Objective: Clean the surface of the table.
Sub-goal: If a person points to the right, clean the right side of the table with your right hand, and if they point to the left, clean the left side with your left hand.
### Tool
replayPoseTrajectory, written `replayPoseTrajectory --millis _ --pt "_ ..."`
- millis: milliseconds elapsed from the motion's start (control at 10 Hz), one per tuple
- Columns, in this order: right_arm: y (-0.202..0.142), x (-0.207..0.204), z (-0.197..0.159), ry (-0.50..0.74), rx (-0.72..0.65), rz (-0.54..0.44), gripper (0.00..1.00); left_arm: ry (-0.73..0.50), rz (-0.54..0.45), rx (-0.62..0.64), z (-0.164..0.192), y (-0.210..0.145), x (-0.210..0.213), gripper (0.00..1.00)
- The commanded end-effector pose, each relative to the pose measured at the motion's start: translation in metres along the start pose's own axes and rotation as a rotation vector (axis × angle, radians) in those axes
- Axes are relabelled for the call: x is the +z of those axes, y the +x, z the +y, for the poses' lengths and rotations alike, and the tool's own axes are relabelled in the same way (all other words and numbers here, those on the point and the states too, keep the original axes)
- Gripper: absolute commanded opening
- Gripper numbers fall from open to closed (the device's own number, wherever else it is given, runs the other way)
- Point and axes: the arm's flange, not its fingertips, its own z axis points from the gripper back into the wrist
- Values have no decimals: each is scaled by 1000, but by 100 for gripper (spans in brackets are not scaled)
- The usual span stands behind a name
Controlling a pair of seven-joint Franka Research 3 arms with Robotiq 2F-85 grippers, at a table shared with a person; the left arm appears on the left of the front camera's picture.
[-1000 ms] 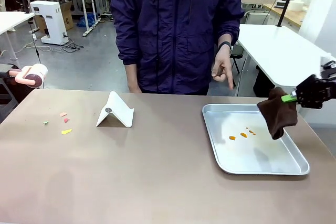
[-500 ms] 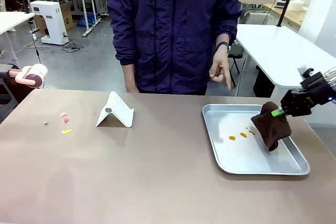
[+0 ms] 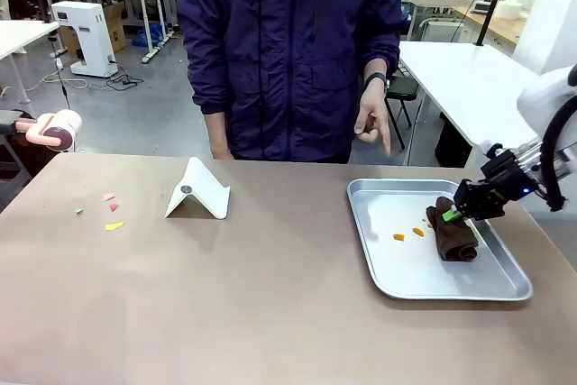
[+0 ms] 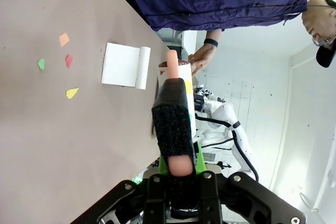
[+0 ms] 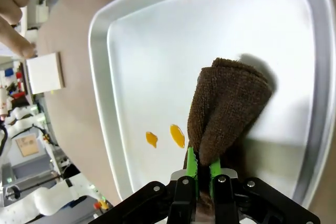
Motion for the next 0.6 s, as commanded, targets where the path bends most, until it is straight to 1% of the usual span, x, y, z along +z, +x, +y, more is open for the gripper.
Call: replayPoseTrajectory --millis 0,300,500 --pt "14 -19 5 46 -12 -22 10 -5 9 -16 -2 -4 1 0" --pt "16 -43 16 96 21 1 10 -5 9 -16 -2 -4 1 0" --pt "16 -64 32 162 59 61 10 -5 9 -16 -2 -4 1 0"
